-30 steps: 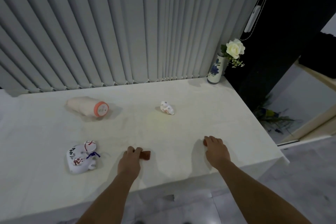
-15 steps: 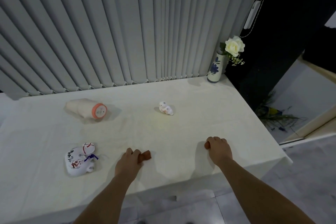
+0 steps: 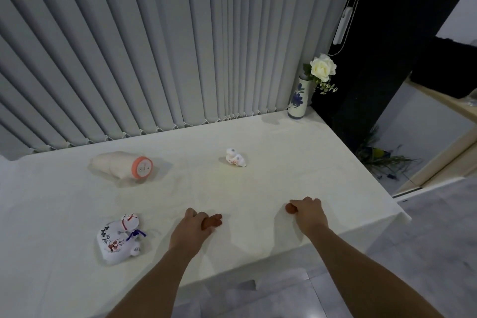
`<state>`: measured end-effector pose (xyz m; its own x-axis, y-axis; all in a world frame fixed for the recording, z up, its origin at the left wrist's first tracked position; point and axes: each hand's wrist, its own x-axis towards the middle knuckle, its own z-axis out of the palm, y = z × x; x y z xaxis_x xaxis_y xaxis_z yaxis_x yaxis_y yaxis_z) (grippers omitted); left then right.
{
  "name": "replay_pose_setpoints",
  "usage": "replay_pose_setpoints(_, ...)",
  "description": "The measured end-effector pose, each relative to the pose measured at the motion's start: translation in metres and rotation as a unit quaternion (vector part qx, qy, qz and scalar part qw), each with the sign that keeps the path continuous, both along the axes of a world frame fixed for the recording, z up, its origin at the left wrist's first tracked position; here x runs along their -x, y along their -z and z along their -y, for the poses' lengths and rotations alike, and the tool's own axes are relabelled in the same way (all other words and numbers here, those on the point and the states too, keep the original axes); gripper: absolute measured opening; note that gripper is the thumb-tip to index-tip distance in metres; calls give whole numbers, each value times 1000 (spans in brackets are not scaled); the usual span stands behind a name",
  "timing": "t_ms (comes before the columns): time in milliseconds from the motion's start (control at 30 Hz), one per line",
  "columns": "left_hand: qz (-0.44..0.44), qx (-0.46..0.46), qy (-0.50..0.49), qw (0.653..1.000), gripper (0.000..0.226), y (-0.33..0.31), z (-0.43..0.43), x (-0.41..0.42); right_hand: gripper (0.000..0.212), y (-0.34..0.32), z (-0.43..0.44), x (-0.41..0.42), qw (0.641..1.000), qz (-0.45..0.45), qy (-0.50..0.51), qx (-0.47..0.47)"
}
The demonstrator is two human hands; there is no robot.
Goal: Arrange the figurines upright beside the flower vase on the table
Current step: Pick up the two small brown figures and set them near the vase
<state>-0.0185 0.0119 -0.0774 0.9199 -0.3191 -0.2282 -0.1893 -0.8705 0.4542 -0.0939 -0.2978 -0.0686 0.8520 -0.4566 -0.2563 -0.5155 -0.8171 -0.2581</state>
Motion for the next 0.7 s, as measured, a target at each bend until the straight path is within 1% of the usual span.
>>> replay_pose_setpoints(133,-15,21,17,1000,25,-5,-2,-6,33,-5,-13,0,999,-14,24,37)
replay_pose_setpoints(200,-17,25,26,999,24,-8,-1,-11,30,-7,-18,0,999,-12,33,28)
replay_pose_setpoints(267,-17,43,24,999,27,-10,1,-14,29,-10,-24,1,999,3,48,0)
replay_pose_setpoints(400,-73,133,19,988,30,-12,7,-18,23,-16,-34,-1,992,43,88,-76)
replay_pose_setpoints(467,-67,139,30,988,29,-13,10,-20,18,-20,-37,-3,987,59,101,-115)
replay_pose_setpoints(533,-59,141,40,987,29,-17,15,-21,23,-23,-39,-5,980,80,113,-143)
replay_pose_setpoints(600,-52,148,55,986,31,-20,20,-23,13,-27,-40,-7,971,105,139,-164)
replay_pose_setpoints(700,-54,156,68,984,33,-25,28,-26,20,-29,-39,-11,953,133,182,-203)
